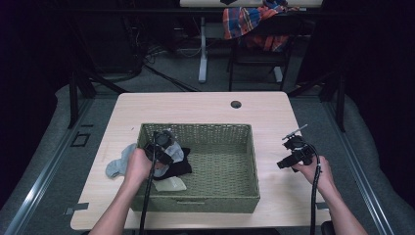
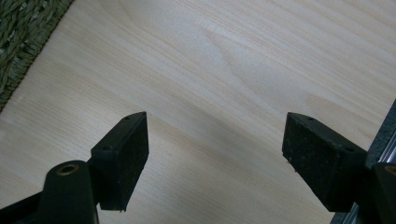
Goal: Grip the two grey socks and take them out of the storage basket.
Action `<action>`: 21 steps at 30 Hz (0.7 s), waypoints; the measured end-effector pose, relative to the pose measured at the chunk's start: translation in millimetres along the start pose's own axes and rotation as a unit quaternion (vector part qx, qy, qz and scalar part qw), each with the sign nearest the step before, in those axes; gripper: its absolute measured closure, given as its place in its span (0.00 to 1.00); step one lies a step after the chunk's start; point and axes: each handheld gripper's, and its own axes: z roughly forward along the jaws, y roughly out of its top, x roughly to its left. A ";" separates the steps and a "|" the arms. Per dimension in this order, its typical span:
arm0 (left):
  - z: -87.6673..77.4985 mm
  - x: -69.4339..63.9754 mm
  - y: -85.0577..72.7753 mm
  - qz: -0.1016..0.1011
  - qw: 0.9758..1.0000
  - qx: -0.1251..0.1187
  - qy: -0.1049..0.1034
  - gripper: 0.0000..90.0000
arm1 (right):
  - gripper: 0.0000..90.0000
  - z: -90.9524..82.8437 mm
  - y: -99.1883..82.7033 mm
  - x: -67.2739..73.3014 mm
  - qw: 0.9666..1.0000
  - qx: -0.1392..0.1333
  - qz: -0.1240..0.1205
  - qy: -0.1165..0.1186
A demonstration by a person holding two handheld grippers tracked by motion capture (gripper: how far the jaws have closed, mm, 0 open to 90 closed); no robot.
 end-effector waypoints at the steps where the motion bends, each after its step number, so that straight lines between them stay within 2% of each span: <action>1: 1.2 -0.7 0.2 0.002 1.000 0.007 0.004 0.72 | 0.25 -0.1 0.0 -0.2 1.000 0.001 0.000 0.000; 8: -0.3 -1.6 -2.0 0.014 1.000 0.007 0.004 0.93 | 0.25 -0.8 -0.1 -0.2 1.000 0.002 -0.001 0.000; 15: -16.0 2.1 -5.2 0.017 1.000 -0.018 0.000 0.95 | 0.25 -1.3 -0.4 -1.3 1.000 0.002 -0.001 0.001; 21: -34.0 4.3 -8.0 0.019 0.999 -0.043 0.007 0.95 | 0.25 -1.3 -0.4 -1.4 1.000 0.002 0.000 0.001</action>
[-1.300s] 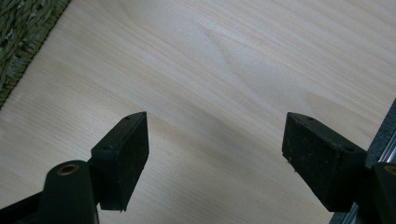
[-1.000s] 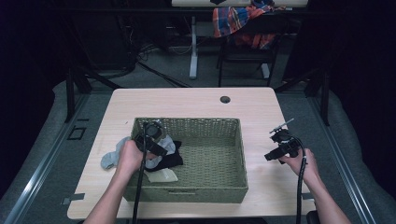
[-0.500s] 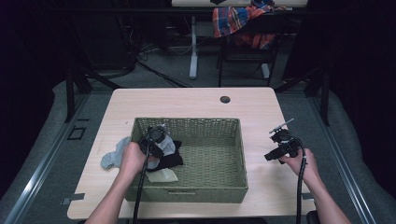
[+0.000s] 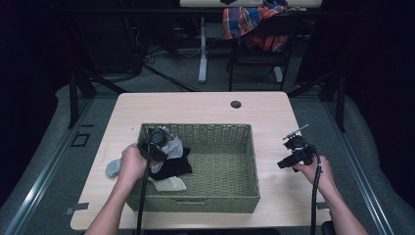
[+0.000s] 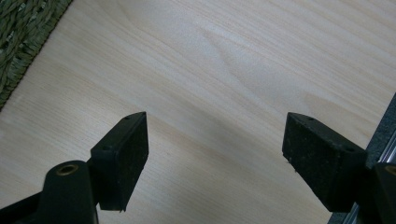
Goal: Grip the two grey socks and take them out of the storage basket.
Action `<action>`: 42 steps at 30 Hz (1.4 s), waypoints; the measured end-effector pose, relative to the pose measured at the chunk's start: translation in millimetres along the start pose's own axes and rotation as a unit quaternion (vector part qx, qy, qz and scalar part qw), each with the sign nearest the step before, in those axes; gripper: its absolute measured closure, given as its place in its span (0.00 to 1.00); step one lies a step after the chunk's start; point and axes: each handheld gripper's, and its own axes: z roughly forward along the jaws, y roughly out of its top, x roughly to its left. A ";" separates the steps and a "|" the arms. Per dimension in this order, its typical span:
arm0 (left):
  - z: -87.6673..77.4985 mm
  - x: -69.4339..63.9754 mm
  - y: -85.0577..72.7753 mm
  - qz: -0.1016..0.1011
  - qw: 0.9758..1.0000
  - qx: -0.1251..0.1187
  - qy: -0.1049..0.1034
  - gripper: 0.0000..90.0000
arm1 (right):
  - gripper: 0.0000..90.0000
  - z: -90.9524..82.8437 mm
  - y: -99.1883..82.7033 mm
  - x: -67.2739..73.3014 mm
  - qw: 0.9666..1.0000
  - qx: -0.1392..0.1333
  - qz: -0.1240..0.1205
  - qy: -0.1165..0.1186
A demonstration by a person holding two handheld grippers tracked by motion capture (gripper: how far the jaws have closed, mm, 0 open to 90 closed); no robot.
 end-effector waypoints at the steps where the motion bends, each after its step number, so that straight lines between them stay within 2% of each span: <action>1: -2.4 0.2 -0.4 -0.002 1.000 -0.007 0.001 0.95 | 0.25 0.1 0.0 -0.1 1.000 0.000 0.000 0.000; 10: -21.9 0.9 -2.5 -0.005 0.999 -0.038 0.011 0.95 | 0.25 0.0 0.0 0.1 1.000 0.000 0.000 0.002; 19: -38.0 1.8 -2.3 -0.001 0.998 -0.055 0.014 0.95 | 0.25 0.2 0.0 0.1 1.000 0.001 -0.001 0.000; 42: -75.6 15.2 -11.1 -0.019 0.994 -0.097 0.035 0.95 | 0.25 0.7 0.0 0.4 1.000 0.000 0.000 -0.001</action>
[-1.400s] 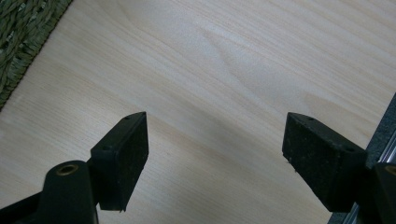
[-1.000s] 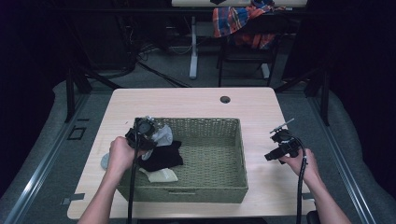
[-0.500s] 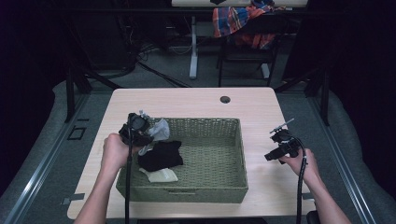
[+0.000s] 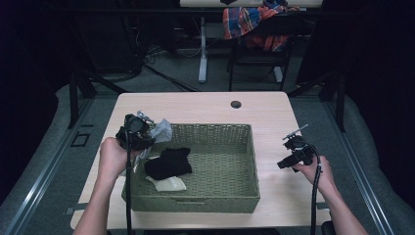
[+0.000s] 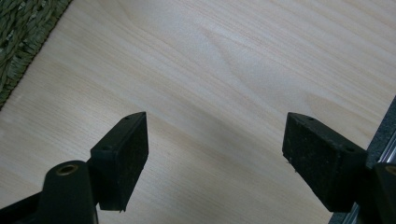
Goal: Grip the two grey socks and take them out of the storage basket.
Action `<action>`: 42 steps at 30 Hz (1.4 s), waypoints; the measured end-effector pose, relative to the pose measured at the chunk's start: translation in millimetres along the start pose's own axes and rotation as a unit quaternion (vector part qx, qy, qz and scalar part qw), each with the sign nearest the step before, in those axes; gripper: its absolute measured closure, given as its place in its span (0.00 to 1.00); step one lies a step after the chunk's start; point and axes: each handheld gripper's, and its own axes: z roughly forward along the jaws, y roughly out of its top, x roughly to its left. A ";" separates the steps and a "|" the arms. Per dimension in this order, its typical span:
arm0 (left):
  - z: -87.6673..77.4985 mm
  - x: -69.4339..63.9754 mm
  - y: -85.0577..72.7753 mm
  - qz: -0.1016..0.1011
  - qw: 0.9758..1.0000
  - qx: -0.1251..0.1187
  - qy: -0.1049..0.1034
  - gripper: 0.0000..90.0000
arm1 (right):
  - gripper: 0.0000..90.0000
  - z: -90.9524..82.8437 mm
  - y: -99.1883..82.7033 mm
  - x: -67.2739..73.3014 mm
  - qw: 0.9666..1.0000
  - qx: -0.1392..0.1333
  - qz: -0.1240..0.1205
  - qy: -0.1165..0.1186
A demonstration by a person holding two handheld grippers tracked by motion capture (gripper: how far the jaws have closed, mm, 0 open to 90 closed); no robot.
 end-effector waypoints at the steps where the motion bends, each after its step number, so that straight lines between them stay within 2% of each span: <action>1: -2.0 0.9 -0.4 -0.002 1.000 -0.004 0.002 0.95 | 0.25 0.1 0.0 0.0 1.000 0.000 0.000 0.000; 8: -15.9 7.8 -3.4 -0.010 1.000 -0.017 0.009 0.95 | 0.25 0.1 0.0 0.2 1.000 0.000 0.000 0.001; 13: -25.2 13.1 -6.0 -0.015 0.999 -0.025 0.023 0.95 | 0.25 0.3 0.1 0.4 1.000 0.001 0.000 0.001; 20: -34.2 27.0 -14.6 -0.035 0.998 -0.026 0.047 0.95 | 0.25 0.6 0.0 0.3 1.000 0.001 0.000 0.002; 23: -35.2 36.3 -20.7 -0.051 0.997 -0.027 0.054 0.95 | 0.25 0.2 -0.1 0.2 1.000 0.001 0.000 0.002; 31: -29.7 59.4 -36.6 -0.091 0.994 -0.018 0.063 0.95 | 0.25 0.5 -0.1 0.2 1.000 0.002 0.000 0.003; 42: -3.2 87.2 -60.4 -0.137 0.988 0.014 0.062 0.95 | 0.25 0.4 -0.1 0.0 1.000 0.001 0.000 0.002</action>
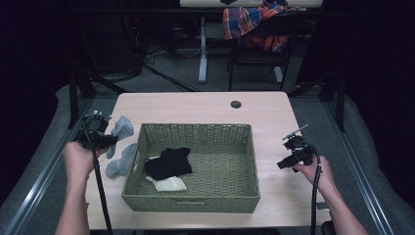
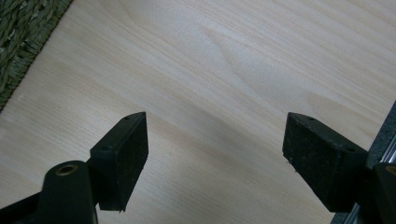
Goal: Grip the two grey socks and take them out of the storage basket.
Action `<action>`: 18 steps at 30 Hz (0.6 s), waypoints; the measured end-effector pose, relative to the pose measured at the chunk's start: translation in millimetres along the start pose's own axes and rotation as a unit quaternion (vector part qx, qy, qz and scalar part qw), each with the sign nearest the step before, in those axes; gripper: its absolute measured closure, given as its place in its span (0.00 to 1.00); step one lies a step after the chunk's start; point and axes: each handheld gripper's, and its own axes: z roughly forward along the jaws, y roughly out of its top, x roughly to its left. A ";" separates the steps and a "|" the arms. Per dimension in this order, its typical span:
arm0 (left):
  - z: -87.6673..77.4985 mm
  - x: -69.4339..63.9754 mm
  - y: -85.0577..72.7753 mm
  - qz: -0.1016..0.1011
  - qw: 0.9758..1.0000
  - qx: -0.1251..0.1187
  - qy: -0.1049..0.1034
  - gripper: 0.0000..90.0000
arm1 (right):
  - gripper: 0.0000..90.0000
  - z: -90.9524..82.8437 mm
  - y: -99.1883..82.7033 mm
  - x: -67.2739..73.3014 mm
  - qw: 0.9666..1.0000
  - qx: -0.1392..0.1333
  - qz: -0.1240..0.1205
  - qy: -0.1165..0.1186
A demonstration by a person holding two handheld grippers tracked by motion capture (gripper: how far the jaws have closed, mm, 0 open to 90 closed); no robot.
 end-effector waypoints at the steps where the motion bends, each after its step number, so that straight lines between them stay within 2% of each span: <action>1: 3.5 1.9 -1.5 -0.002 1.000 0.006 0.000 0.95 | 0.25 0.0 0.0 0.0 1.000 0.000 0.000 0.000; 4: 19.1 10.2 -8.4 -0.015 1.000 0.024 -0.003 0.95 | 0.25 -0.4 0.0 0.1 1.000 -0.001 0.000 0.000; 9: 33.7 14.8 -14.1 -0.025 0.999 0.045 -0.005 0.95 | 0.25 -0.4 -0.1 0.1 1.000 -0.001 0.000 0.001; 10: 41.3 15.2 -16.4 -0.030 0.998 0.055 -0.008 0.95 | 0.25 -0.4 -0.1 0.1 1.000 -0.001 0.000 0.000; 18: 64.8 14.5 -22.0 -0.030 0.996 0.086 -0.020 0.95 | 0.25 -0.7 -0.2 0.5 1.000 -0.002 0.001 -0.001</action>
